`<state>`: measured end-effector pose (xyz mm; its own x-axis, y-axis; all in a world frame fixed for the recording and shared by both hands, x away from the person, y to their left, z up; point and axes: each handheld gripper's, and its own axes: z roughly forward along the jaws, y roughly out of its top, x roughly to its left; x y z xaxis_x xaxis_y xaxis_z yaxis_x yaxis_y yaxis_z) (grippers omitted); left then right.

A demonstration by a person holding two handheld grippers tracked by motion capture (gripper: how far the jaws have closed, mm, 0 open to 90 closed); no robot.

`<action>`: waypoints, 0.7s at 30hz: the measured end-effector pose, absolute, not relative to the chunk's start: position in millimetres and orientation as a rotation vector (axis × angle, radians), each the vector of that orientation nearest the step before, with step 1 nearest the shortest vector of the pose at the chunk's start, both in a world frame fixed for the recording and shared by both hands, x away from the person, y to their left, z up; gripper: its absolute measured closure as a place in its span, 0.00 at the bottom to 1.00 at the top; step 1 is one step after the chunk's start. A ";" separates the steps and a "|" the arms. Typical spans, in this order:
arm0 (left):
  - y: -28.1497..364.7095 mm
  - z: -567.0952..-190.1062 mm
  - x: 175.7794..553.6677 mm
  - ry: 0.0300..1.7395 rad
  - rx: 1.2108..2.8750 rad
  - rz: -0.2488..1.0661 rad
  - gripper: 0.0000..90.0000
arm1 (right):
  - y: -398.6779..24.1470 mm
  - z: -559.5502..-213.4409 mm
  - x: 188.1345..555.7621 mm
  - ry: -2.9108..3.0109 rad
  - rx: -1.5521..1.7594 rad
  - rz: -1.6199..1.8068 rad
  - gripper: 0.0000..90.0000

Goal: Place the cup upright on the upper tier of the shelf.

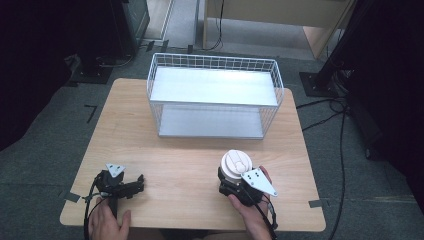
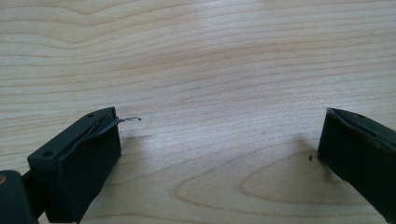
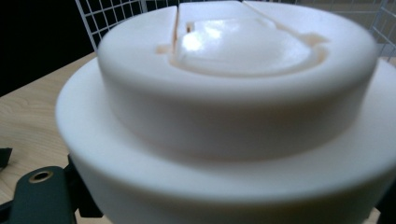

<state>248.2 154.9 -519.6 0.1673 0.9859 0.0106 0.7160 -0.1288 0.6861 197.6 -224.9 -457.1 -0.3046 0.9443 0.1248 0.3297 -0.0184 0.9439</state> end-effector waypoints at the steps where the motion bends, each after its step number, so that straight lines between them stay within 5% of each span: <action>1: 154.9 -519.6 248.1 1.605 1.908 0.649 0.00 | -226.1 -456.4 197.1 1.671 1.328 1.361 0.17; 21: 154.8 -519.6 248.1 1.605 1.908 0.649 0.00 | -222.9 -448.9 197.9 1.640 1.311 1.392 0.17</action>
